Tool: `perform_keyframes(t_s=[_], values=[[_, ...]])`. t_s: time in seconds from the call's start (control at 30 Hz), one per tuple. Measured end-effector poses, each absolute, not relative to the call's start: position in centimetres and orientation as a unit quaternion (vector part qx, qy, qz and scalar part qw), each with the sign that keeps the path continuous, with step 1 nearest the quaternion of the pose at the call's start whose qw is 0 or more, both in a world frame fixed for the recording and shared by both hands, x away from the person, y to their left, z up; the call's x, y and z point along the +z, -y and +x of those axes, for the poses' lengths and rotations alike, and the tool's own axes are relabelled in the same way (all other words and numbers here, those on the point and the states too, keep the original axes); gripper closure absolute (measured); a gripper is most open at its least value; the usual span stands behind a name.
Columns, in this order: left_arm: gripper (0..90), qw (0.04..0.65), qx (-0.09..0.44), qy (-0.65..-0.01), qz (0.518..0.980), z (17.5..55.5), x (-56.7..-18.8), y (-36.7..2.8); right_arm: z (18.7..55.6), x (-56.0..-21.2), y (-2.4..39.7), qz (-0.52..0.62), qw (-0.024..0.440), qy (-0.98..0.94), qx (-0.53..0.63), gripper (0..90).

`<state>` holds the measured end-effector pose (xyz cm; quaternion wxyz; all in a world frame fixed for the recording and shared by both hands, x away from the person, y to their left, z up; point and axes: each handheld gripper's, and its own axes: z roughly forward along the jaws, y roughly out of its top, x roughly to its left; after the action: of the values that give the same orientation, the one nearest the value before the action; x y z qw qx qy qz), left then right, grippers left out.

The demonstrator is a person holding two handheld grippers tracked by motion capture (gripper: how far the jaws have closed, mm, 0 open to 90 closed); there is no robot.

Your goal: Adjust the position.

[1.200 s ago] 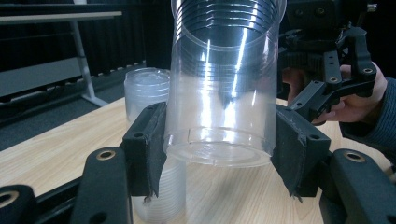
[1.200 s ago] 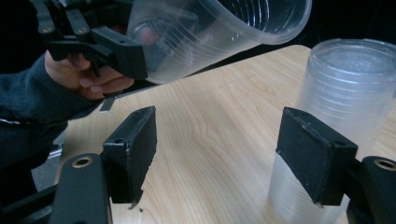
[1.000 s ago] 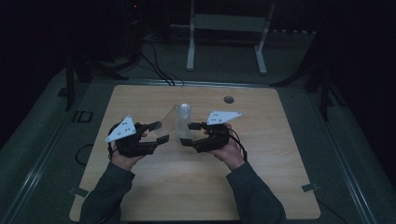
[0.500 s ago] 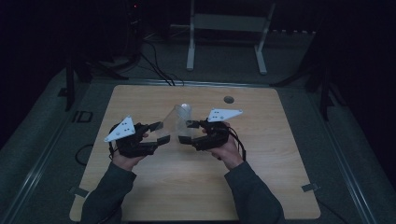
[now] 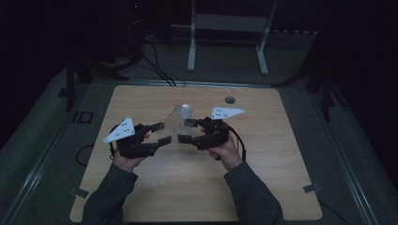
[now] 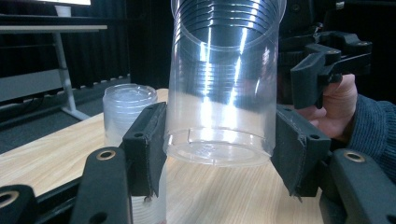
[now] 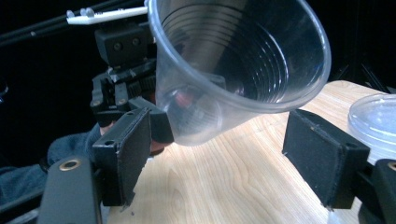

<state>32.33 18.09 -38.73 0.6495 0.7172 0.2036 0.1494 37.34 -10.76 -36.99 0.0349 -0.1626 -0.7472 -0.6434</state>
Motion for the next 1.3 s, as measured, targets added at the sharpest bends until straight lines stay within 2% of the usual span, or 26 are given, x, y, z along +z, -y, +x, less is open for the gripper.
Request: perform_keyframes(t_s=[0.57, 0.67, 0.97, 1.3], values=[[40.7, 0.653, 0.138, -0.195, 0.719, 32.34, -38.89, -17.63, 38.00, -36.92, 10.58, -0.170, 0.077, 0.709, -0.680, 23.0], [40.7, 0.652, 0.137, -0.194, 0.721, 32.35, -38.93, -17.56, 38.04, -36.99, 10.50, -0.170, 0.082, 0.708, -0.681, 25.6], [40.0, 0.646, 0.135, -0.194, 0.726, 32.43, -38.98, -17.48, 37.99, -36.97, 10.53, -0.169, 0.077, 0.709, -0.680, 30.7], [31.7, 0.619, 0.146, -0.210, 0.742, 32.46, -38.79, -17.30, 37.70, -36.60, 10.57, -0.166, 0.041, 0.733, -0.659, 31.0]])
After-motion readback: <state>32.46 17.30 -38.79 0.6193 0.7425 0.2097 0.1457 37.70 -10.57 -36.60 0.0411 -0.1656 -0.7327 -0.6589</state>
